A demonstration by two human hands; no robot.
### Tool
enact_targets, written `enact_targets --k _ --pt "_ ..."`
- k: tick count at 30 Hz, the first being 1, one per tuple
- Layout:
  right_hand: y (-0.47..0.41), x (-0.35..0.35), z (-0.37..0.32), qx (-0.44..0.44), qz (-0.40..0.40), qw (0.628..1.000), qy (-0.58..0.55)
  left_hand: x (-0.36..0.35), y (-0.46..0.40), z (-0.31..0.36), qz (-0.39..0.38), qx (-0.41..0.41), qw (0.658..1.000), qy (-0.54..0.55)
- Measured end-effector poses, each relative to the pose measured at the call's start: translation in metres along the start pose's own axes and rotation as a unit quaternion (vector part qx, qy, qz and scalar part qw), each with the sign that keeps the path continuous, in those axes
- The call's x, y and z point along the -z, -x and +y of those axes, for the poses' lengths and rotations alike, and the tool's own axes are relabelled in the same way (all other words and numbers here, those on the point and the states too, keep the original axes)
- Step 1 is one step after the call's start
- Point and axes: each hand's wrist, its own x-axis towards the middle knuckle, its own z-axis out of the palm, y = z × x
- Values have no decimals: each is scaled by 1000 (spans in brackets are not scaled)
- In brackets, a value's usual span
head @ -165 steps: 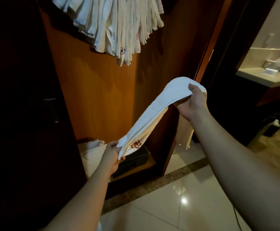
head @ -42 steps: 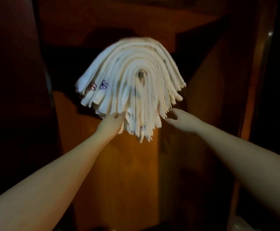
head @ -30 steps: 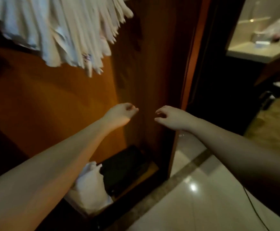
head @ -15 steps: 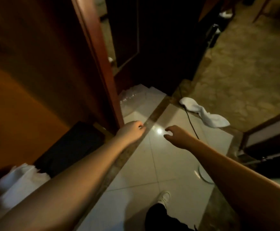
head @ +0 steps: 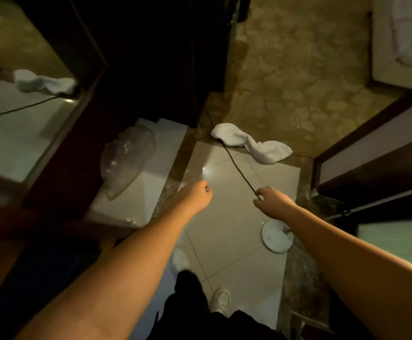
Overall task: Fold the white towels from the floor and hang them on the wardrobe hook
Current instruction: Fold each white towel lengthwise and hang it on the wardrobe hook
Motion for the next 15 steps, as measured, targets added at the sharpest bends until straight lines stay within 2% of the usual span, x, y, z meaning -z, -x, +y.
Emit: enact_targets --k 8,15 --pt "-133 47 39 -100 -23 993 -62 16 -184 54 -73 -68 995 -21" --pt "-253 79 66 -170 -21 975 -142 31 -344 80 -113 -69 990 -47"
